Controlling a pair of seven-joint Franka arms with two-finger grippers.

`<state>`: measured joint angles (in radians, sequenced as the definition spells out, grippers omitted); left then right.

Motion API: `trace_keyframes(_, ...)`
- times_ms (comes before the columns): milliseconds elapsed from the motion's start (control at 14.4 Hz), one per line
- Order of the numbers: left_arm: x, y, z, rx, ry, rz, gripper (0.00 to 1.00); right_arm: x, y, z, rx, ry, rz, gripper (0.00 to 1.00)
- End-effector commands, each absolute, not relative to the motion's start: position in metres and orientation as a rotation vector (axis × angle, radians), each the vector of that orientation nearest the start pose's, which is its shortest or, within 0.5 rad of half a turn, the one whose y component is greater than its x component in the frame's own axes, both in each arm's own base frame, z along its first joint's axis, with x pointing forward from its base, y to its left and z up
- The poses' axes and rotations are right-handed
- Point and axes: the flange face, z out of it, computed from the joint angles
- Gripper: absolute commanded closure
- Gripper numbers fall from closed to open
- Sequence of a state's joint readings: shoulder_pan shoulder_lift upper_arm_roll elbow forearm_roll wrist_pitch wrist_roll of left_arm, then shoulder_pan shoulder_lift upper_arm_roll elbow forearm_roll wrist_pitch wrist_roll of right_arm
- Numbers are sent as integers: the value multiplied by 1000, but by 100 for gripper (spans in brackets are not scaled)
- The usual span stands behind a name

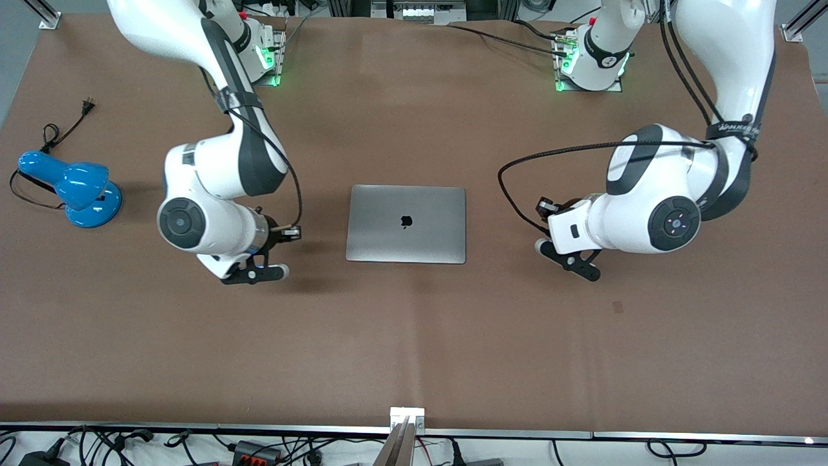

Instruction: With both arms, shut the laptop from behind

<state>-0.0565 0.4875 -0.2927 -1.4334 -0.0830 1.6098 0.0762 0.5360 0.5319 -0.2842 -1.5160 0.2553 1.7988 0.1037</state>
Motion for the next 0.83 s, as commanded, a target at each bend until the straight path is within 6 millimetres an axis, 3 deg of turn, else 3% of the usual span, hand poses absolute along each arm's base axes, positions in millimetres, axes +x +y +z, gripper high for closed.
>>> trace_keyframes(0, 618, -199, 440, -3111, 574, 473, 98, 628, 195, 378, -3111, -131, 373, 64)
trace_keyframes(139, 613, -191, 456, -3096, 554, 473, 93, 632, 182, 389, -3127, -96, 344, 0)
trace_keyframes(278, 606, -184, 472, -3041, 494, 468, 72, 631, 175, 412, -3144, -98, 290, 0)
trace_keyframes(348, 604, -180, 479, -2991, 483, 459, 52, 630, 171, 422, -3139, -90, 285, 0)
trace_keyframes(417, 600, -181, 487, -2979, 475, 445, 16, 628, 165, 436, -3132, -80, 266, 0)
trace_keyframes(487, 599, -179, 494, -2984, 457, 430, 5, 628, 159, 450, -3127, -73, 234, 0)
trace_keyframes(557, 599, -179, 495, -2985, 445, 425, 0, 632, 151, 466, -3128, -71, 195, 0)
trace_keyframes(696, 599, -180, 501, -2986, 445, 407, 0, 636, 137, 496, -3135, -43, 173, 0)
trace_keyframes(765, 602, -177, 517, -2994, 433, 366, 0, 638, 129, 515, -3140, -20, 159, 0)
